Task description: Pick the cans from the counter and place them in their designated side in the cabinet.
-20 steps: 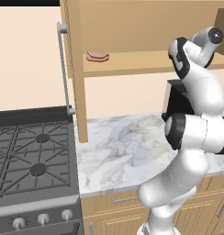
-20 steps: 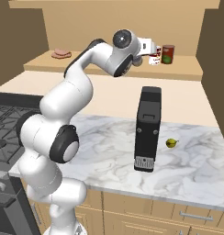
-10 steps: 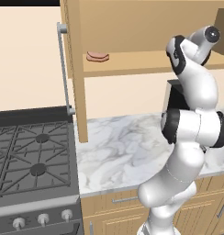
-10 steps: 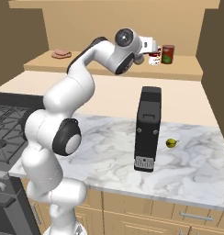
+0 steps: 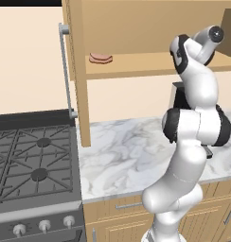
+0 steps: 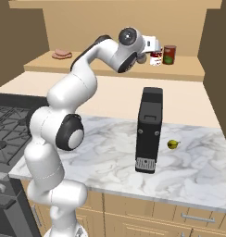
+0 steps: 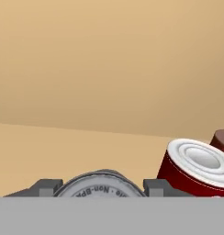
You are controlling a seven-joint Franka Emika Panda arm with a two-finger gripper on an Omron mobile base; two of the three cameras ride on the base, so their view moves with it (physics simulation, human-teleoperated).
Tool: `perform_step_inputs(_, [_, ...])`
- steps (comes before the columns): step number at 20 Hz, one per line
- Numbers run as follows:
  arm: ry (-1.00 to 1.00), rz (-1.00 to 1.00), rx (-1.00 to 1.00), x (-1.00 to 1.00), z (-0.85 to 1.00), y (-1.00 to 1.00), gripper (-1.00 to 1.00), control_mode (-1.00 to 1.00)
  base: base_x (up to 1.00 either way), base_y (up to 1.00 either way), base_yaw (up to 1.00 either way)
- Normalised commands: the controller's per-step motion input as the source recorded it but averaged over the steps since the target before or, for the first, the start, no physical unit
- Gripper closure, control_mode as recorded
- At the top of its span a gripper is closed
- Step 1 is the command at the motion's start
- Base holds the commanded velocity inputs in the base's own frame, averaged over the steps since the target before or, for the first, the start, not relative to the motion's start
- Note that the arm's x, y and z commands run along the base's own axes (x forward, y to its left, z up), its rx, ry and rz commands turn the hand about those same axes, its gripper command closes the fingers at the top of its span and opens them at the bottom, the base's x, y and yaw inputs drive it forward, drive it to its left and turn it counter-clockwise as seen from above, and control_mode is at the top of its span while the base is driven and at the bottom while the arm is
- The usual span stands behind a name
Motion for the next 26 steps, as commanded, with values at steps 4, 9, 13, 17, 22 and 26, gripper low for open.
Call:
perform_step_inputs(4, [0.02, 0.00, 0.00, 0.16, 0.00, -0.05, 1.00, -1.00, 0.00, 0.00, 0.00])
perform_step_inputs(9, [0.05, 0.00, 0.00, 0.12, 0.00, -0.06, 1.00, -1.00, 0.00, 0.00, 0.00])
perform_step_inputs(13, [0.05, 0.01, 0.00, 0.05, -0.12, -0.01, 1.00, -1.00, 0.00, 0.00, 0.00])
perform_step_inputs(17, [0.04, 0.02, 0.00, 0.03, -0.22, 0.00, 1.00, -1.00, 0.00, 0.00, 0.00])
perform_step_inputs(22, [0.04, 0.02, 0.00, 0.01, -0.26, 0.00, -1.00, -1.00, 0.00, 0.00, 0.00])
perform_step_inputs(26, [0.00, 0.02, 0.00, 0.00, -0.18, -0.01, -1.00, -1.00, 0.00, 0.00, 0.00])
